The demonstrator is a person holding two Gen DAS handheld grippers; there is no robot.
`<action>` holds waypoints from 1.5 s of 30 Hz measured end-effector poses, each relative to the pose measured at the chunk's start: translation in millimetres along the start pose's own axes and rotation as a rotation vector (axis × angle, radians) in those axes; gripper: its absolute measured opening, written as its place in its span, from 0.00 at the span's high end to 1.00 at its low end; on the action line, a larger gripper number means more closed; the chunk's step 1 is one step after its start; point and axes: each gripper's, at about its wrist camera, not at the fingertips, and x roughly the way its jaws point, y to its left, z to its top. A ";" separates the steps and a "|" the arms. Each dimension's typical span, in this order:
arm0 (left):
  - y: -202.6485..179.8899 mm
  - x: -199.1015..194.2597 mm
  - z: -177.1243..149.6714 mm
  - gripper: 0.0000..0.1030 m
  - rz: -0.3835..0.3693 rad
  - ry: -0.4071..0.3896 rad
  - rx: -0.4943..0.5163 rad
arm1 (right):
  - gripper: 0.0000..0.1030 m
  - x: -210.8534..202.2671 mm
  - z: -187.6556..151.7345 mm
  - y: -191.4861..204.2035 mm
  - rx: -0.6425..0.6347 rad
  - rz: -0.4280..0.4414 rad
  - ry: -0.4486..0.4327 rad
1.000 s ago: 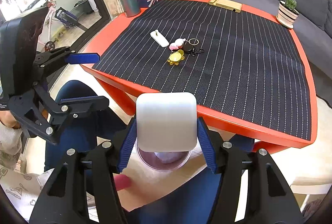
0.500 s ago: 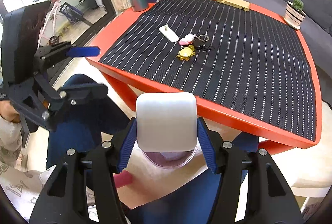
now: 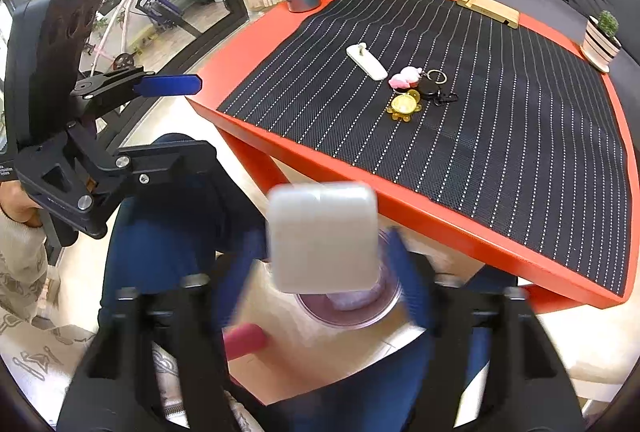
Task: Collect trash
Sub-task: 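Open the left gripper over the bin while the right lowers the case into the bin and opens, then reach the right gripper to the orange turtle keychain and grasp it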
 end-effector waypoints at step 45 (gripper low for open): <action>20.2 15.6 7.7 0.07 0.017 0.005 -0.023 | 0.05 28.8 78.0 -47.4 0.022 -0.087 -0.003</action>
